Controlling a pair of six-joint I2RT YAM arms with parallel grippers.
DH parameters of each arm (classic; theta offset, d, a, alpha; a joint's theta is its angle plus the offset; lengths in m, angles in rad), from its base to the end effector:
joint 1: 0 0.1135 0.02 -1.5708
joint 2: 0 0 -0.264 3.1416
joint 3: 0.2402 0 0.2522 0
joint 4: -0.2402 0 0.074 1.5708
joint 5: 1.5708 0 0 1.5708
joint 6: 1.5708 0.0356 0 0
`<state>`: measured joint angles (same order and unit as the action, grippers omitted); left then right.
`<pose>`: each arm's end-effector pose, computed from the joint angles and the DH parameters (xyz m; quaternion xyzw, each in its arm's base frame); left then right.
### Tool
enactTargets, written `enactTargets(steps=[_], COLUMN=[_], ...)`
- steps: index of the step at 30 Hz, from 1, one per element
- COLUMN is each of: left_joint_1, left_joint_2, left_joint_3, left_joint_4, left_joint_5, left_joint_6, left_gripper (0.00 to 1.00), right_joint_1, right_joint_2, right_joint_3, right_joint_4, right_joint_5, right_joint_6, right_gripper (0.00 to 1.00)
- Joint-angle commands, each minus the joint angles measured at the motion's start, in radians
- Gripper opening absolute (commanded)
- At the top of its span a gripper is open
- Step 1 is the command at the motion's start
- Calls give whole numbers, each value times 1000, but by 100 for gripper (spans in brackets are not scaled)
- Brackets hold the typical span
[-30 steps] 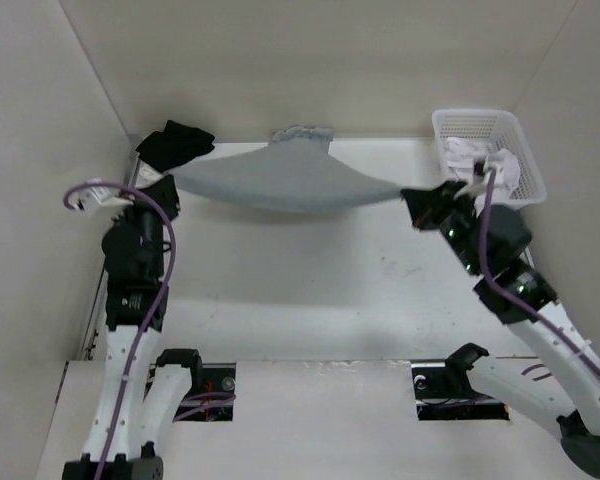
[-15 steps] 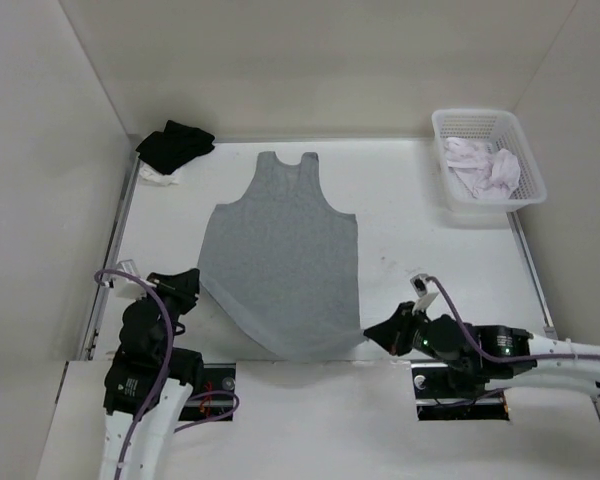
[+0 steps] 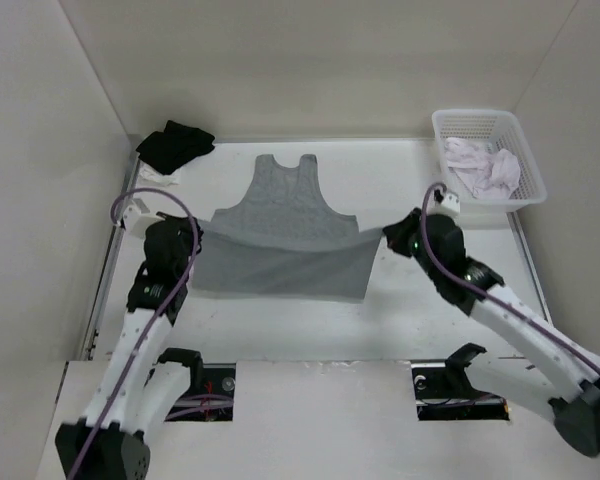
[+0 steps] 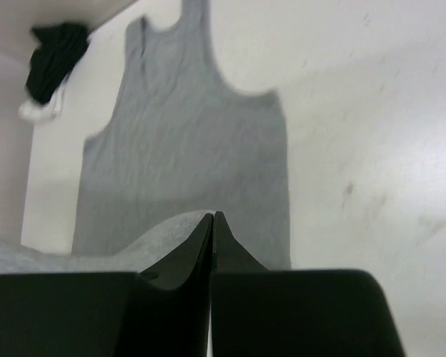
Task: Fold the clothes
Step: Fold the tank top
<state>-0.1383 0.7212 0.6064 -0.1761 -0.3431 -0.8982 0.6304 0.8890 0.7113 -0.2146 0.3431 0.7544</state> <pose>0.1749 -0.0123 0.2885 -0.3878 0.6962 -0.1725 0.5790 0.1724 0.1110 0.2931 0.1454 0.8117 0.2403 0.5121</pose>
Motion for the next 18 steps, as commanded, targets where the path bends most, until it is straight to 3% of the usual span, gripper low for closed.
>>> enactTargets(steps=[1,8,11,12,15,16,18], left_joint_1=[41,82,91,96,108,110,104], left_joint_2=[227,830,1050,1108,1170,1144,1057], left_joint_3=[126,481,660,711,773,748,655], left_joint_4=[347,494,477,471,445,452,490], left_joint_5=[-53,-27,10,19,58,59,46], left_joint_6=[2,25,47,54,68,73,90], left_gripper=[2,3,10,18,43,46,46], right_joint_1=[-190,-337,-360,-366,-367,-367,-367], right_joint_2=[235,793,994,1062,1169,1170,1135], right_joint_3=[150,627,813,873,965,958,906], right_joint_4=[328,348,307,298,281,284,296], right_joint_5=[-309,-409,-418,-411,-400,-397,-386], right_joint_6=[-127,-129,-112,-106,-81,-73,-64], right_gripper=[0,0,1,6,45,52,56])
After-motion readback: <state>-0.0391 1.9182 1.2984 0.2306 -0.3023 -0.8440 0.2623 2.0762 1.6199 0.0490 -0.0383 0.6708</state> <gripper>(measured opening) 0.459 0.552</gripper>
